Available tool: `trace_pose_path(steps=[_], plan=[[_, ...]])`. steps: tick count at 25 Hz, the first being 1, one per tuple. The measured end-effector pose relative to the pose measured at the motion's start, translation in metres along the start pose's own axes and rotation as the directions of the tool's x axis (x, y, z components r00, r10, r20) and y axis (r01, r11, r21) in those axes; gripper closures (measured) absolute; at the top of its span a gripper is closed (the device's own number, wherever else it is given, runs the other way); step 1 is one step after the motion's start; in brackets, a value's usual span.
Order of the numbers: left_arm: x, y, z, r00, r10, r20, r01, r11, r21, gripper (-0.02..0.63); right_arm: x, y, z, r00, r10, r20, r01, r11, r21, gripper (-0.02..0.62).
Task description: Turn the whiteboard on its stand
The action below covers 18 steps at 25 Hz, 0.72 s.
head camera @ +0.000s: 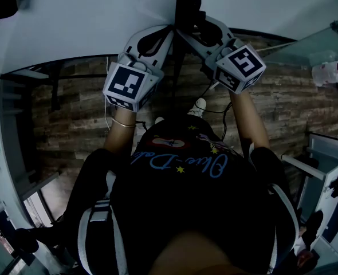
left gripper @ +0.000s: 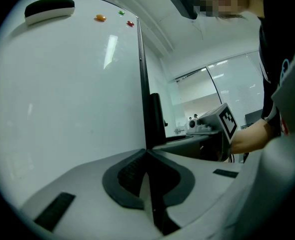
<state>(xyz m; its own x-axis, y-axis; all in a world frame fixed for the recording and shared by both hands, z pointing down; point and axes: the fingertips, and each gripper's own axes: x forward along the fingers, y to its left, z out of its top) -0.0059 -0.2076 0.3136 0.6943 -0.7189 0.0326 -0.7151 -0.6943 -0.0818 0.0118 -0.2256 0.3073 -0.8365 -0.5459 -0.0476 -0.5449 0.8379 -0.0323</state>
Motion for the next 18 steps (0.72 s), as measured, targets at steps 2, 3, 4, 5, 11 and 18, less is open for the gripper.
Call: trace_pose_path(steps=[2, 3, 4, 5, 11, 18], plan=[[-0.004, 0.0, -0.002, 1.0, -0.005, -0.003, 0.005, 1.0, -0.001, 0.615, 0.001, 0.004, -0.002, 1.0, -0.007, -0.001, 0.007, 1.0, 0.0, 0.402], [-0.006, 0.0, -0.003, 1.0, -0.008, -0.003, 0.008, 1.0, -0.001, 0.615, 0.001, 0.005, -0.003, 1.0, -0.011, -0.002, 0.011, 1.0, 0.0, 0.402], [-0.007, -0.001, -0.004, 1.0, -0.013, -0.005, 0.013, 1.0, -0.002, 0.615, 0.001, 0.007, -0.003, 1.0, -0.015, -0.003, 0.015, 1.0, 0.0, 0.402], [-0.009, -0.001, -0.005, 1.0, -0.017, -0.005, 0.017, 1.0, -0.003, 0.615, 0.001, 0.008, -0.003, 1.0, -0.019, -0.004, 0.019, 1.0, 0.0, 0.402], [-0.013, -0.003, 0.001, 0.999, -0.033, 0.009, 0.034, 0.999, -0.01, 0.614, -0.001, 0.012, -0.001, 0.999, -0.039, -0.008, 0.039, 0.999, 0.003, 0.402], [-0.013, -0.003, 0.001, 1.0, -0.018, 0.005, 0.018, 1.0, -0.014, 0.615, -0.001, 0.013, 0.0, 0.998, -0.06, -0.009, 0.06, 0.998, 0.006, 0.404]])
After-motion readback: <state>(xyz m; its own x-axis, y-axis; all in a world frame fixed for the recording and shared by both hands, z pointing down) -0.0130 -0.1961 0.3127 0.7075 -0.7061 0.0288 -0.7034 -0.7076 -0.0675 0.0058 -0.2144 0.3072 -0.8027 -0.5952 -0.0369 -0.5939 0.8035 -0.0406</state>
